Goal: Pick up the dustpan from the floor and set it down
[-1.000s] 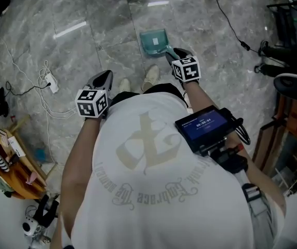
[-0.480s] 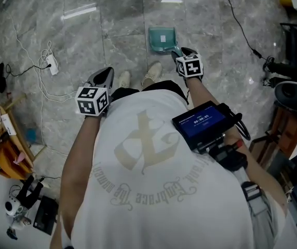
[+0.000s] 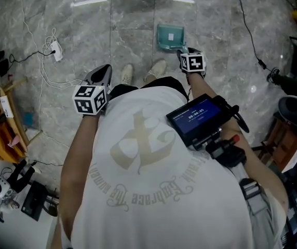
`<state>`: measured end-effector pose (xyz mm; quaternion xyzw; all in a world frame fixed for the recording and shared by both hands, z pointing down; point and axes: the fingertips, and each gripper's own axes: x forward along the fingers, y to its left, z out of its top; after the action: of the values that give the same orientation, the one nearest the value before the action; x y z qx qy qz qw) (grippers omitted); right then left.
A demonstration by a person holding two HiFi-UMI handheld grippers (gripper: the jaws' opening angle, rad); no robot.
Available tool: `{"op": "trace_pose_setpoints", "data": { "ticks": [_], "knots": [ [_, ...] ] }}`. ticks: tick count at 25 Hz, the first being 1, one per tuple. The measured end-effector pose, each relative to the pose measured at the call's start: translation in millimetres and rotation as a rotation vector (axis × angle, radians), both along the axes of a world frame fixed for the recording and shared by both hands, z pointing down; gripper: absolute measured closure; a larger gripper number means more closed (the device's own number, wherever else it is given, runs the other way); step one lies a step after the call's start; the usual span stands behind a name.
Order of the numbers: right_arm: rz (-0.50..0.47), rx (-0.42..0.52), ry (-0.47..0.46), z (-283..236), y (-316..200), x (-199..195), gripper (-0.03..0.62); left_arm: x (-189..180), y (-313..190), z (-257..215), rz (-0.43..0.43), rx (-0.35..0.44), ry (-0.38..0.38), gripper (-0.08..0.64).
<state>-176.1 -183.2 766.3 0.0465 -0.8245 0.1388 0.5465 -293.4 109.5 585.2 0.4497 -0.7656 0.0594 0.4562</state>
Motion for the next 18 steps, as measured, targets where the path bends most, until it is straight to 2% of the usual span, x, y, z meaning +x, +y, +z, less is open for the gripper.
{"op": "trace_pose_setpoints", "data": {
  "ticks": [4,12,18],
  "knots": [
    [-0.021,0.013,0.019,2.1,1.1,-2.1,0.39,5.7,14.1,-5.9,-0.045,-0.013,-0.003,0.546],
    [0.009,0.0,0.044,10.5,-4.1,8.2,0.39,24.8,33.1,-8.6,-0.101,-0.033,-0.001,0.546],
    [0.037,0.021,0.07,11.5,-7.6,7.7,0.449,30.8,32.6,-3.8,-0.1,-0.036,0.011,0.546]
  ]
}}
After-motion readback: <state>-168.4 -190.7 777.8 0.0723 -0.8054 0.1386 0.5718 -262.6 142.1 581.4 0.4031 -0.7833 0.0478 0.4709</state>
